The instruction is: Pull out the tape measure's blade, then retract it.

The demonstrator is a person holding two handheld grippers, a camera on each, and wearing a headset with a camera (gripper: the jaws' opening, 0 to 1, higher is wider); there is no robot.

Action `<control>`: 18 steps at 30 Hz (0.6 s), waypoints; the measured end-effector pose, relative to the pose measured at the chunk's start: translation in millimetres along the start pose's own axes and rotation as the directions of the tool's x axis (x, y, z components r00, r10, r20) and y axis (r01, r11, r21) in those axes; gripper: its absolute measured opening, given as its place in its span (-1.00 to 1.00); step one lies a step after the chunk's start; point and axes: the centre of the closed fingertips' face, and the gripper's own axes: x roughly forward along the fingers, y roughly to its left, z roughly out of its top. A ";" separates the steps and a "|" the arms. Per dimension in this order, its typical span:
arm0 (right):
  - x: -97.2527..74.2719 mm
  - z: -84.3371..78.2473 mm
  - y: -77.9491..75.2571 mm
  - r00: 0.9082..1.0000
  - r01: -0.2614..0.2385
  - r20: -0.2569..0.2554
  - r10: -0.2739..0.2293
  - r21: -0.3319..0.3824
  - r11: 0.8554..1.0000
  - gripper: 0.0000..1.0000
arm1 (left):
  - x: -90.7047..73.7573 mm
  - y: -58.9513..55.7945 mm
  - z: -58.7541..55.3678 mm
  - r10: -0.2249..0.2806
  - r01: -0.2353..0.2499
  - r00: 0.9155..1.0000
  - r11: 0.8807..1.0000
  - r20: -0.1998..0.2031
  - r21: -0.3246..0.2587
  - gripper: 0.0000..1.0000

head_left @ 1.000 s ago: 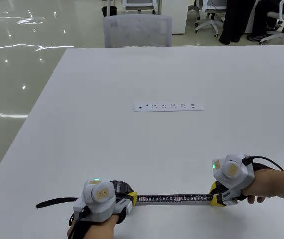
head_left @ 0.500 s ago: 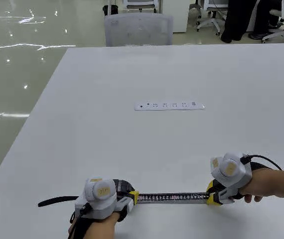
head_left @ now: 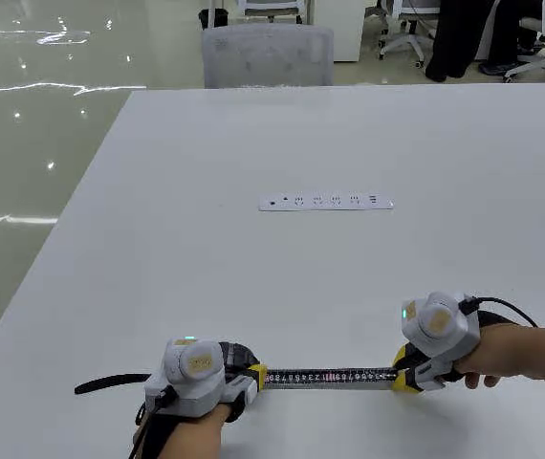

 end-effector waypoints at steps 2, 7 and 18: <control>0.6 1.6 1.0 1.000 -0.001 0.001 0.001 -0.002 1.000 -0.72 | -0.1 0.1 0.1 0.000 0.000 1.000 1.000 0.000 0.001 0.20; 2.6 5.4 2.3 1.000 -0.007 0.002 0.007 -0.020 1.000 -0.72 | -0.5 0.2 0.2 -0.004 0.004 1.000 1.000 0.002 -0.002 0.20; 5.8 11.6 5.4 1.000 -0.014 -0.006 0.014 -0.049 0.999 -0.72 | -0.5 0.1 -0.1 -0.004 0.004 1.000 1.000 -0.002 0.003 0.21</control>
